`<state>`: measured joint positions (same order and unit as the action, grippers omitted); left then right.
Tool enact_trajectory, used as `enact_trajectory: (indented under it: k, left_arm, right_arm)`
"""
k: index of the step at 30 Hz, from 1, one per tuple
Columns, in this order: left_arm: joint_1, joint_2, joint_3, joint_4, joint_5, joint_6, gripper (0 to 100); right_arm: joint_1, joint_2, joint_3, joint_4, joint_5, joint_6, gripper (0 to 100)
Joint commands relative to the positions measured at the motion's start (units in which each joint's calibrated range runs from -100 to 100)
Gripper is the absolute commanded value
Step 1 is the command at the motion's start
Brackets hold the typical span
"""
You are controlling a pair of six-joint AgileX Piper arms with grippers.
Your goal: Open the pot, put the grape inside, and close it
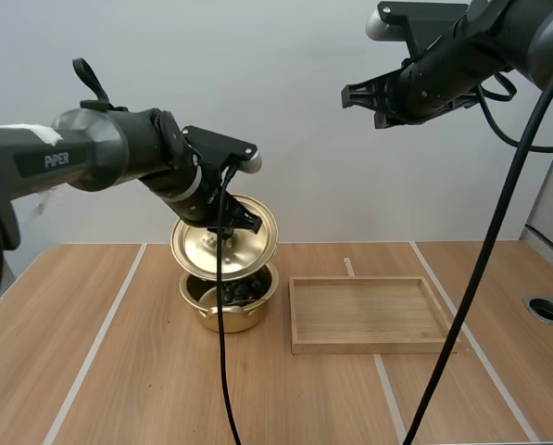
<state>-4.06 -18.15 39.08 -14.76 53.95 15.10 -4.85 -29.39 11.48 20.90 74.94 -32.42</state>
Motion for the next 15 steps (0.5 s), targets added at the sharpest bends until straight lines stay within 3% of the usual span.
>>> enact_trajectory:
  k: [1, 15]
  left_arm:
    - [-0.21, 1.1, 0.7, -1.2, -3.5, 0.3, 0]
    - [-0.21, 4.7, 0.7, -1.3, -2.9, 0.4, 0]
  right_arm:
    - [-0.2, -0.6, 0.5, 0.5, -0.4, -0.4, 0]
    - [-0.2, -0.6, 0.5, 1.5, -0.4, -1.5, 0]
